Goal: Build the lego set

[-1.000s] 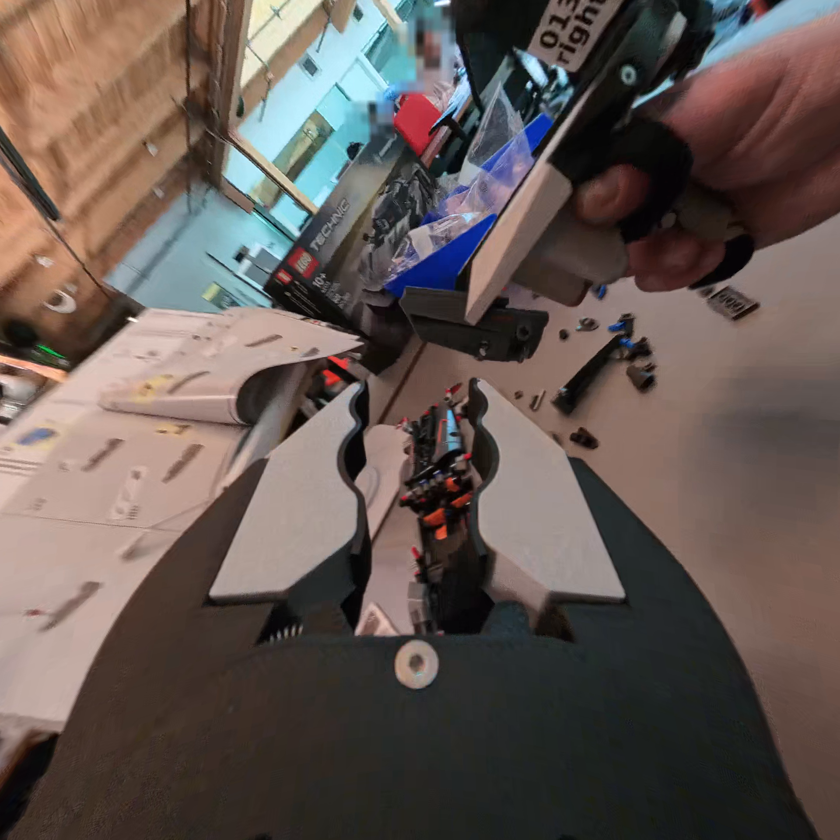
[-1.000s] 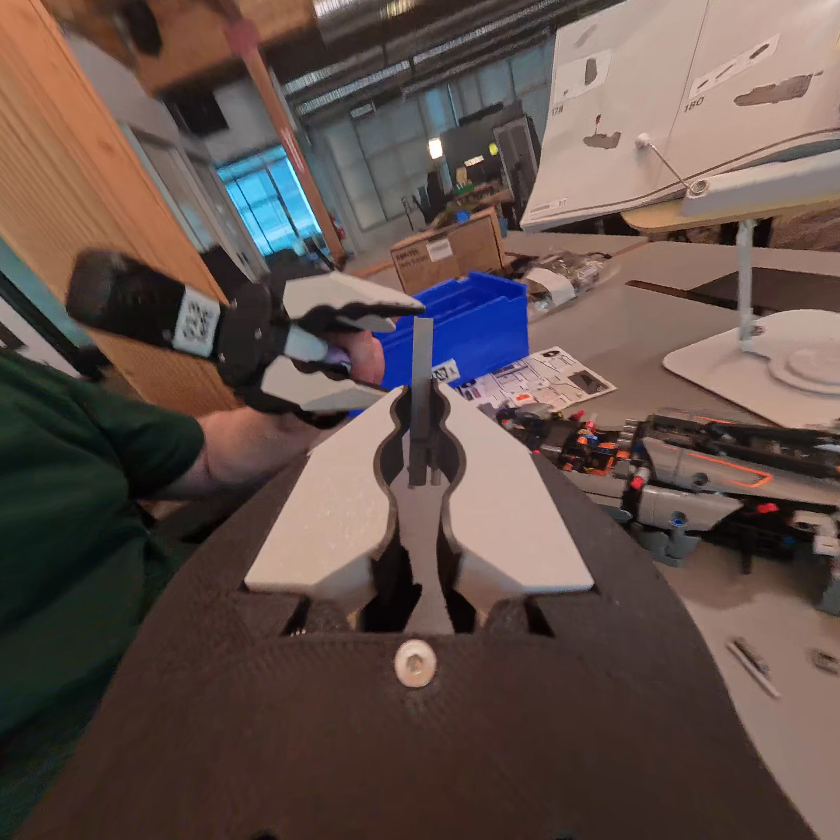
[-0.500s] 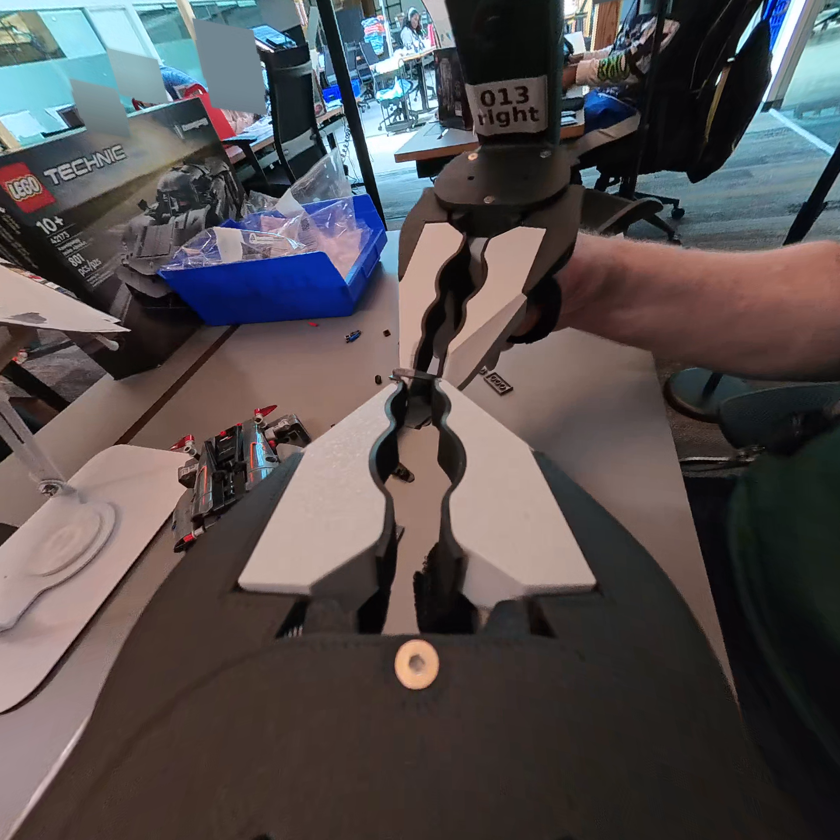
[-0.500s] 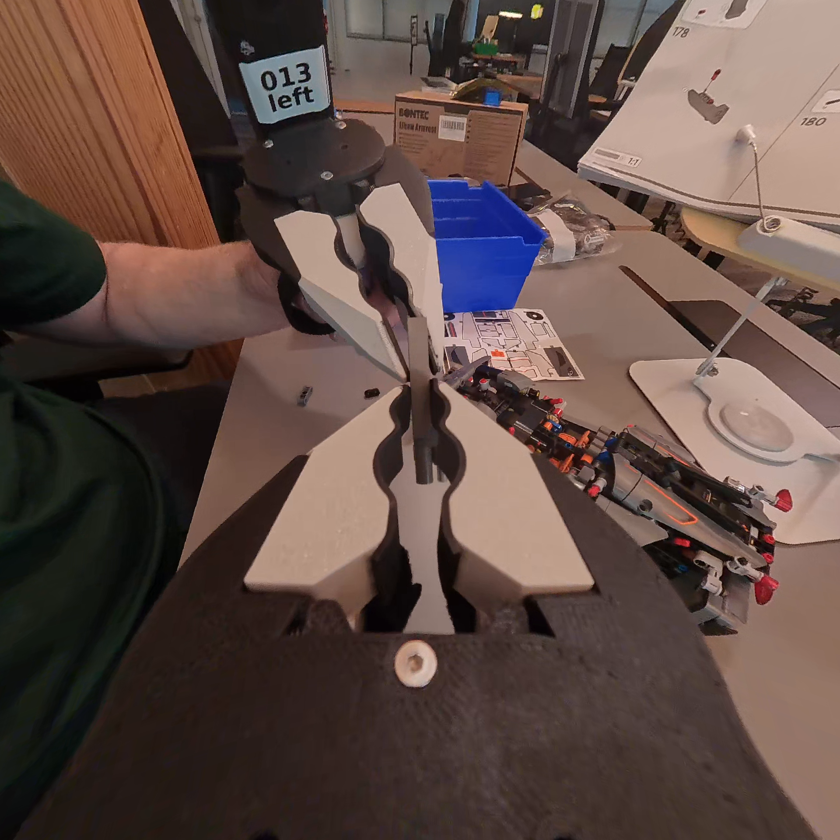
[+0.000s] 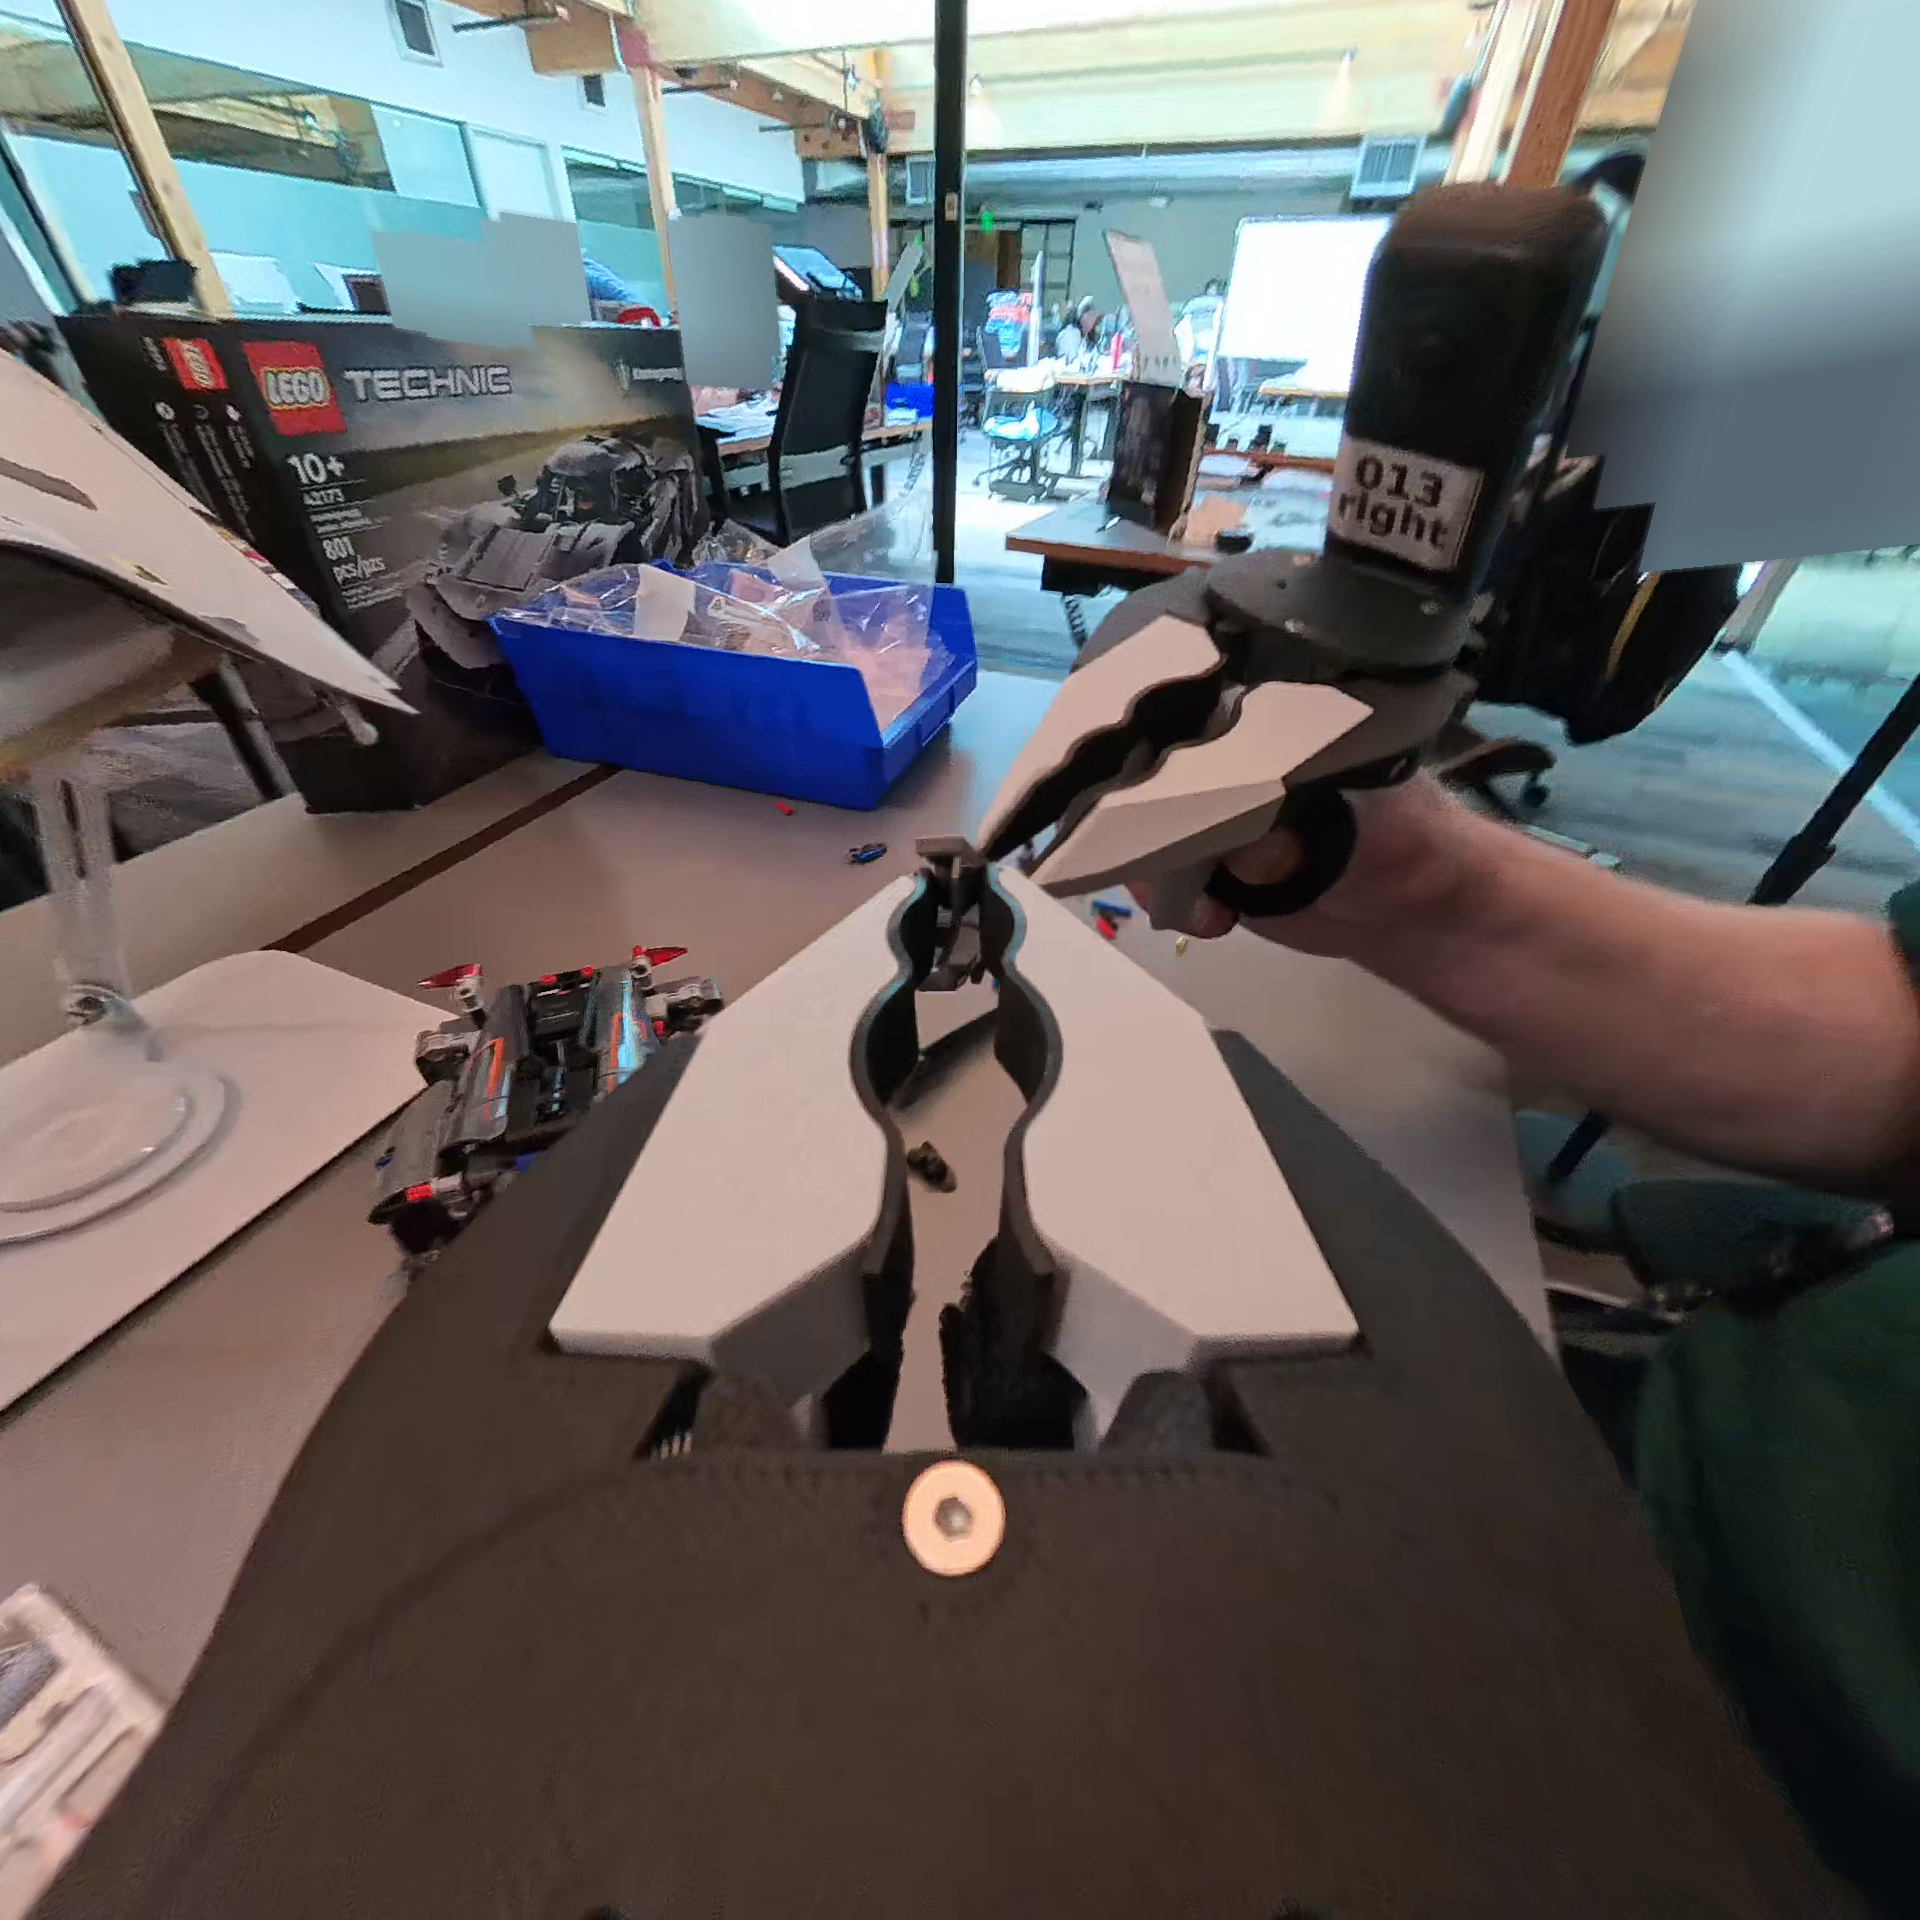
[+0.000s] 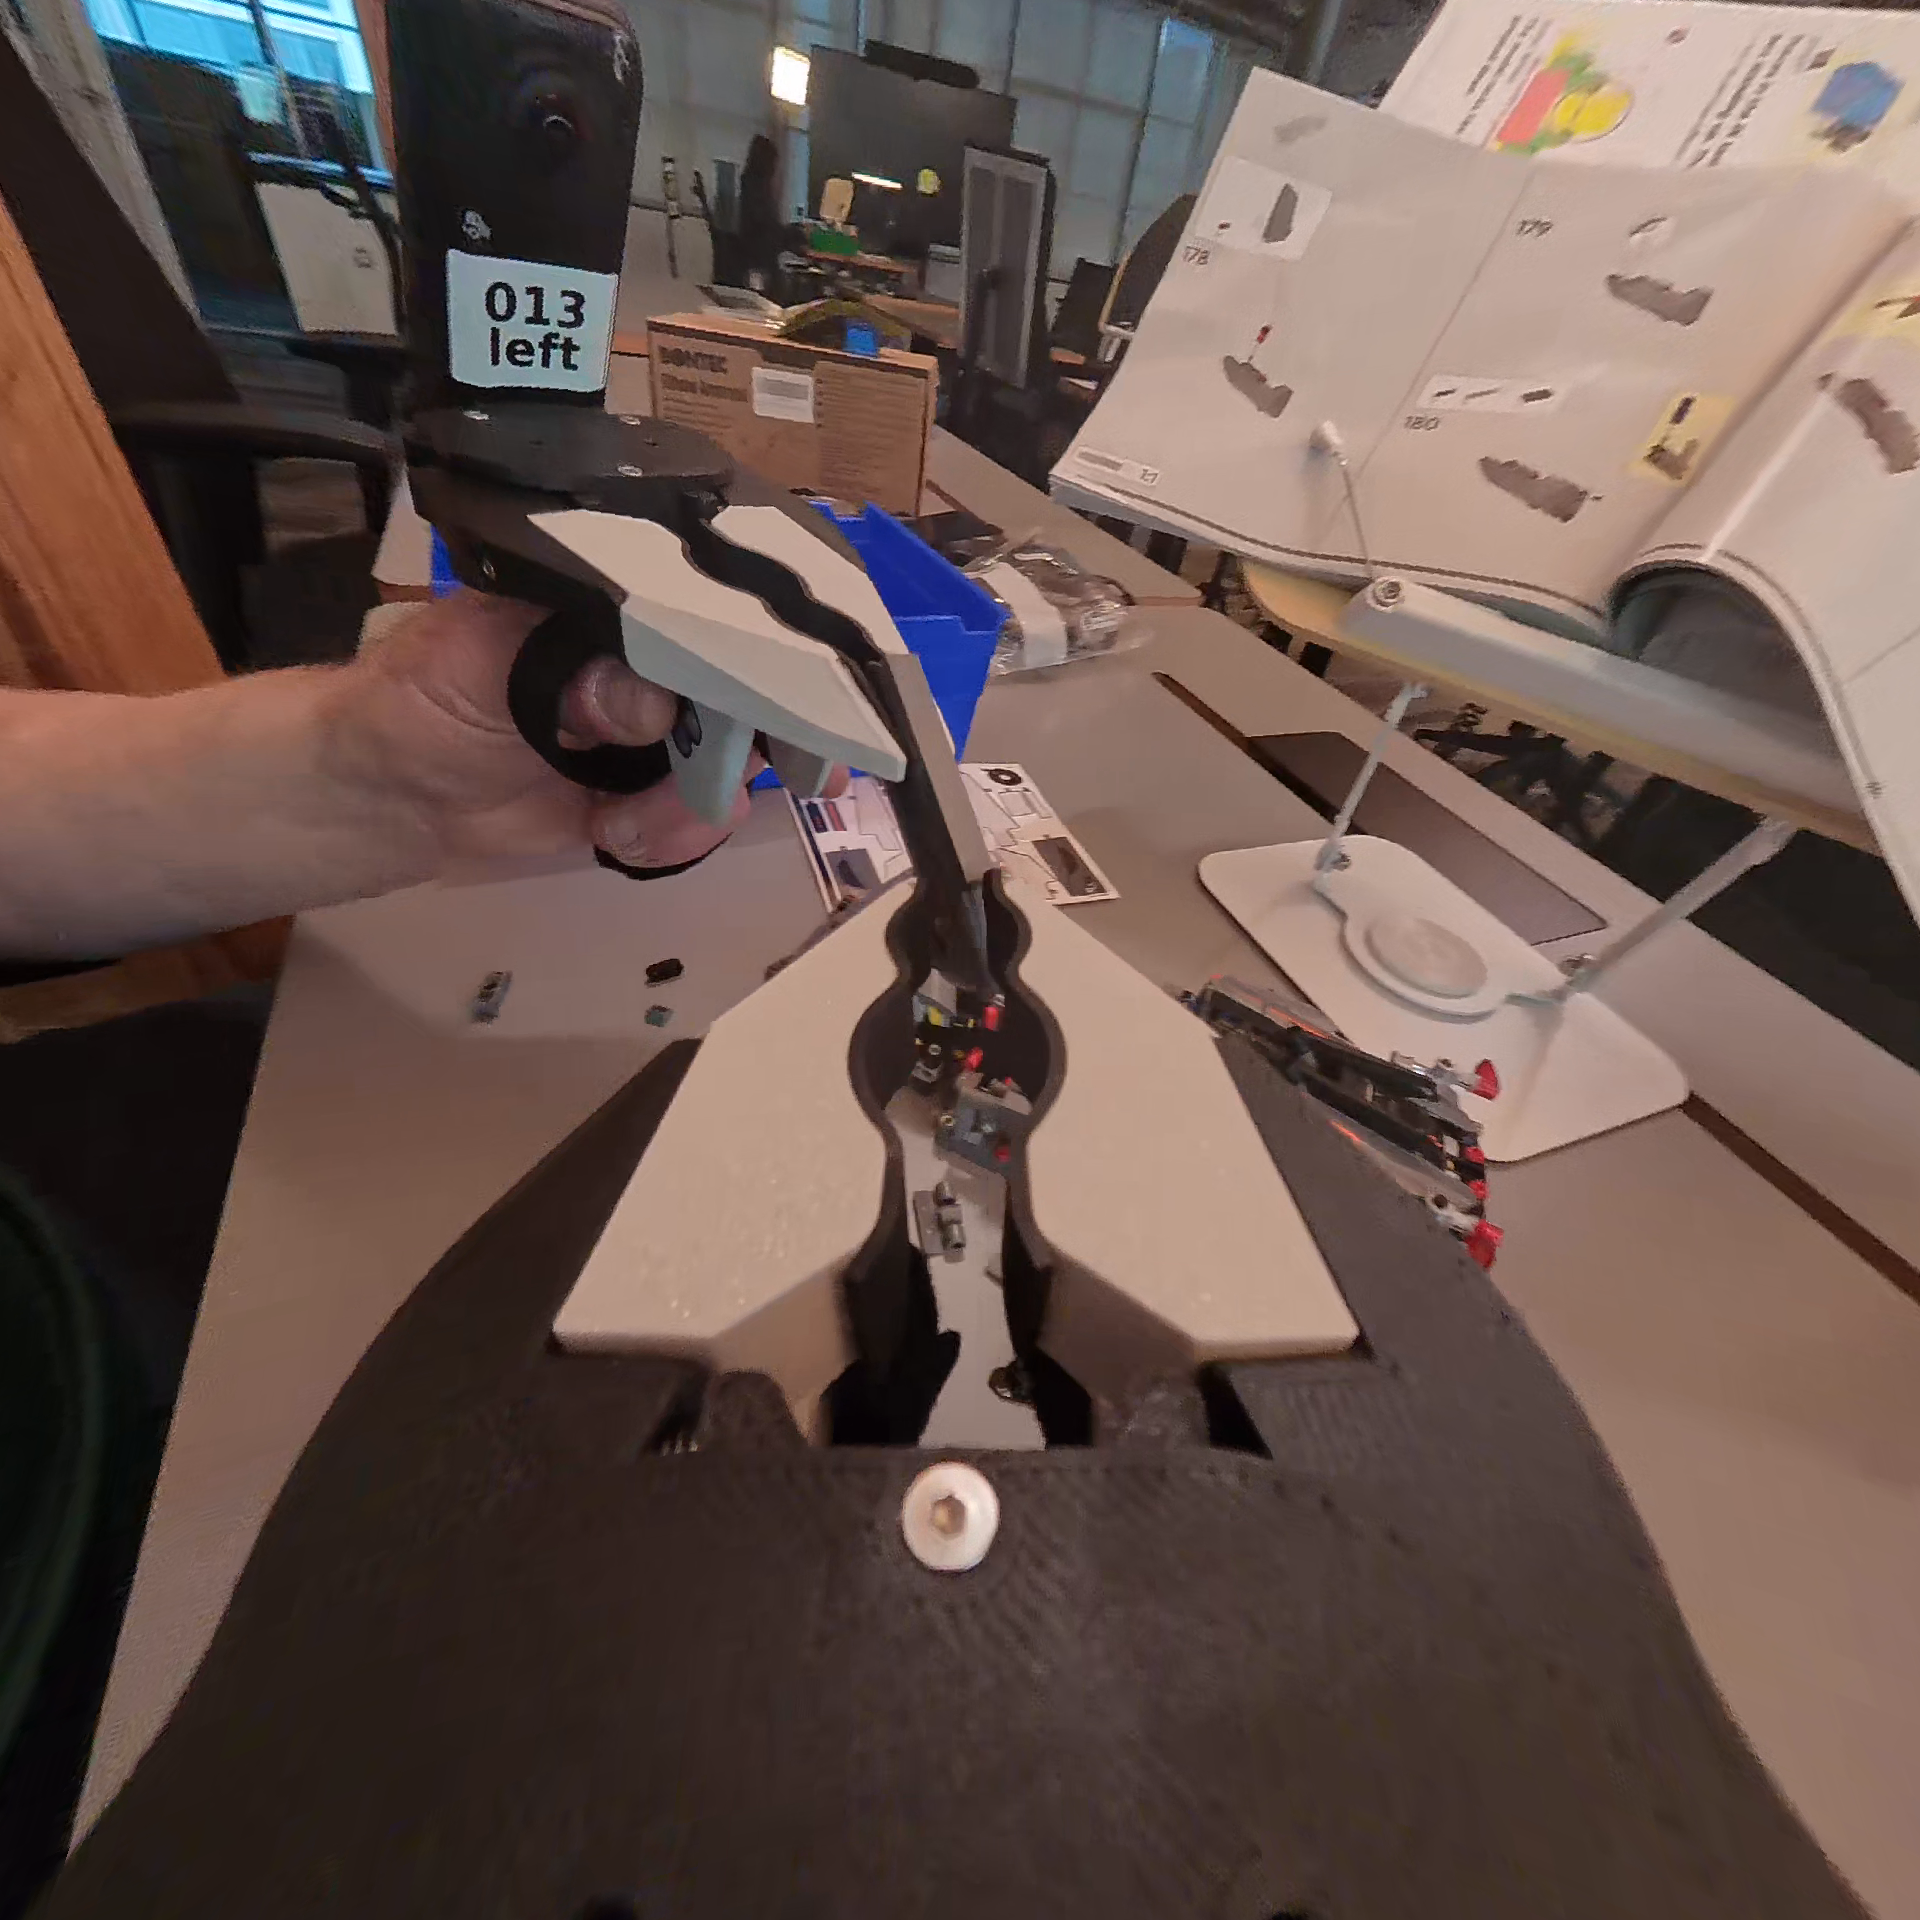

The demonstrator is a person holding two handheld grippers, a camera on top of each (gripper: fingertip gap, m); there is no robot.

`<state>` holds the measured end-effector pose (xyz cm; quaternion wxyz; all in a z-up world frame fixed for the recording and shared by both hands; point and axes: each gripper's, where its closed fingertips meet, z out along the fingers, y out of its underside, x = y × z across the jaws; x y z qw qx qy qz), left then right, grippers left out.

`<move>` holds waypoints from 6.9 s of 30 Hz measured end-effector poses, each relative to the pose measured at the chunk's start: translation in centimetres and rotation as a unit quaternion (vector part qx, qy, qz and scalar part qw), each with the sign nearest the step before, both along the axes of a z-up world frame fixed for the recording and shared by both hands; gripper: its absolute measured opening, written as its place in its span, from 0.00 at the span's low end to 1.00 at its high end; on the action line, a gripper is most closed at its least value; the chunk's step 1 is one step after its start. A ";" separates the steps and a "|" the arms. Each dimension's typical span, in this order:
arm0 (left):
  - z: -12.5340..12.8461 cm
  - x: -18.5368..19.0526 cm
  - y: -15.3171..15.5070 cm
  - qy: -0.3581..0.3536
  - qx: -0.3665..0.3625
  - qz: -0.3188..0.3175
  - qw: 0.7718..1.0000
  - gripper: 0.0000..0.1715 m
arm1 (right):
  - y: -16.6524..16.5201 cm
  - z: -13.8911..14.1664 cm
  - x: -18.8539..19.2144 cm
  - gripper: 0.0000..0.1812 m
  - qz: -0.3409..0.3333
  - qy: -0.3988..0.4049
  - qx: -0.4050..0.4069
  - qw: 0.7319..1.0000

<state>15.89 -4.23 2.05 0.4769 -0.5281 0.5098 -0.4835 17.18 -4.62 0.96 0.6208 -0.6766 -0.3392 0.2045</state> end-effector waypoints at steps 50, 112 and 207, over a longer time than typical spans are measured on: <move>1.5 3.9 2.9 -0.076 -0.206 -0.104 0.970 0.03 | 3.7 -0.3 2.8 0.15 -0.065 -0.049 0.035 0.996; -1.5 3.6 7.2 0.012 0.056 0.095 0.994 0.22 | 4.5 -4.1 3.6 0.11 -0.066 -0.075 -0.005 0.995; -1.9 3.5 5.3 0.039 0.048 0.066 0.996 0.16 | -7.5 -10.6 28.5 0.14 -0.353 -0.217 -0.472 0.778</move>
